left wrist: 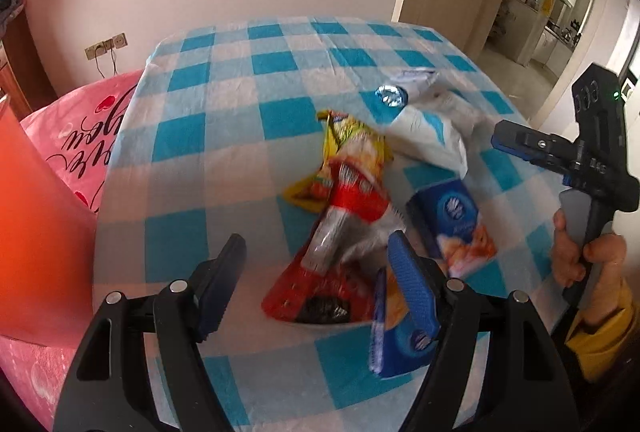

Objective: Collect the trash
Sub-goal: 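Grasp the red snack bag with the left tool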

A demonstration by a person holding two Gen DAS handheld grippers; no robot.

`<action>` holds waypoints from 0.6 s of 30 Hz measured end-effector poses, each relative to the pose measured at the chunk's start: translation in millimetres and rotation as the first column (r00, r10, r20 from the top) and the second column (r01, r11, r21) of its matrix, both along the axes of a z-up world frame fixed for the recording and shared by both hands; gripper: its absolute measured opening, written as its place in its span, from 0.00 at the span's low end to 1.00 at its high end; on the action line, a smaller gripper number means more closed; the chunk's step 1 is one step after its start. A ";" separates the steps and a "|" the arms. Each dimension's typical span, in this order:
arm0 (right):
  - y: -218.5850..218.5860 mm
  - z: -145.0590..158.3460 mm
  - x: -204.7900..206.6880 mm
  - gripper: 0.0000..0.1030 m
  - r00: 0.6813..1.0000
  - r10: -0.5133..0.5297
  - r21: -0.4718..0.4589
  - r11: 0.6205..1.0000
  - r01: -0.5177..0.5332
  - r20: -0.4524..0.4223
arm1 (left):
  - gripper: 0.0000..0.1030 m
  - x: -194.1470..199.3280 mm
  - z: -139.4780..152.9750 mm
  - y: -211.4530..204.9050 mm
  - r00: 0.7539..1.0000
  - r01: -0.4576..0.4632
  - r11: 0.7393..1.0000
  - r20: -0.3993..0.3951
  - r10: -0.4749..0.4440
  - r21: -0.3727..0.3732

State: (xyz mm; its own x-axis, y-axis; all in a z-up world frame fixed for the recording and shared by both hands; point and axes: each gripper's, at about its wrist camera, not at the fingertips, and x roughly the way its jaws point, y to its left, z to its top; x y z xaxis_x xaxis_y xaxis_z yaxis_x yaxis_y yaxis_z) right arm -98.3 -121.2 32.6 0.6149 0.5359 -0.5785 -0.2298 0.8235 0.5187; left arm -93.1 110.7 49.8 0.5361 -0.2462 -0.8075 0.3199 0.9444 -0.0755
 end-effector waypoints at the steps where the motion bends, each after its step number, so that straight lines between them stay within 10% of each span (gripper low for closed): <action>1: 4.3 -0.2 -3.1 0.95 1.000 0.011 -0.007 1.000 -0.011 0.003 | 0.72 -0.9 -2.9 1.1 1.000 0.008 1.000 0.000 -0.008 -0.005; 18: 48.6 -6.7 -32.6 0.94 0.998 0.060 -0.074 0.995 -0.060 0.005 | 0.60 4.1 -36.3 -2.9 0.999 0.038 0.997 -0.006 -0.038 -0.065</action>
